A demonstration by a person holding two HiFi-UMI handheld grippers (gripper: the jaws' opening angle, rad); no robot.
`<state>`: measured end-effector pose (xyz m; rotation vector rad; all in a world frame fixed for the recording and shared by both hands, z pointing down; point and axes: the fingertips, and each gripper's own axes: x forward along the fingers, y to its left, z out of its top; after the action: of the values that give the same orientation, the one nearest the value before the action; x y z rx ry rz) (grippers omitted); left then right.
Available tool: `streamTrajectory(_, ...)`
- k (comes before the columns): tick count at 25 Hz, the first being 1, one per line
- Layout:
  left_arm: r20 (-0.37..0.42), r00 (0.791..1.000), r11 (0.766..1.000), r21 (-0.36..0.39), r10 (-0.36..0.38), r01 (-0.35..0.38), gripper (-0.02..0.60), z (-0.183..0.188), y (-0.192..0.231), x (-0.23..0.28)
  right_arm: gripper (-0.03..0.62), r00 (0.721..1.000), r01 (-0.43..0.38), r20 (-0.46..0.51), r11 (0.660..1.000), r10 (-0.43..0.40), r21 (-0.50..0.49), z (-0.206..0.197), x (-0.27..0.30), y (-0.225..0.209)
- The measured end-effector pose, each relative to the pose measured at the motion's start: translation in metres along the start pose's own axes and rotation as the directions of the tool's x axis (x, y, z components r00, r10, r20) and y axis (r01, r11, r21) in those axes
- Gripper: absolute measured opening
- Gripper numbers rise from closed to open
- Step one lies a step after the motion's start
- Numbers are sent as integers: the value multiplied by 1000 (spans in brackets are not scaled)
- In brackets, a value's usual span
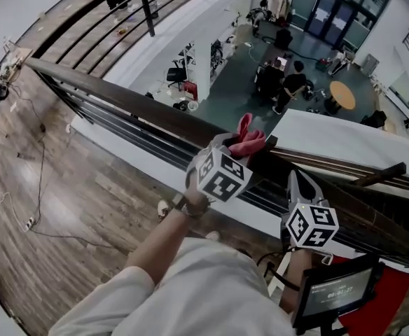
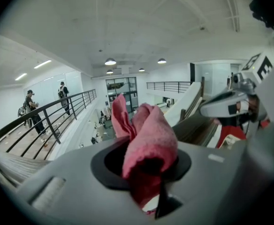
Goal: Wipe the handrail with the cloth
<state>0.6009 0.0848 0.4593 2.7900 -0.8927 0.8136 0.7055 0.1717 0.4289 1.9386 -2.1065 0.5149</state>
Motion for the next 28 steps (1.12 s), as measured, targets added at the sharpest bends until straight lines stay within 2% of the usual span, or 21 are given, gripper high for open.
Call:
streamTrajectory(10, -16, 999, 999, 43, -32, 32, 123, 4, -30, 10, 3, 1000, -20, 1, 1000, 20, -10, 6, 4, 5)
streamTrajectory(17, -1, 999, 989, 143, -34, 34, 123, 4, -34, 16, 3, 1000, -9, -24, 1000, 10, 18, 3, 11, 16)
streamTrajectory(21, -7, 998, 988, 145, -55, 55, 124, 4, -33, 20, 3, 999, -40, -31, 999, 41, 14, 7, 22, 33)
streamTrajectory(25, 19, 998, 992, 113, -61, 58, 124, -3, -30, 15, 3, 999, -36, 2, 999, 36, 1, 15, 29, 46)
streamTrajectory(28, 15, 997, 990, 122, -73, 70, 124, -2, -30, 15, 3, 999, -17, 34, 1000, 17, -8, 25, 33, 47)
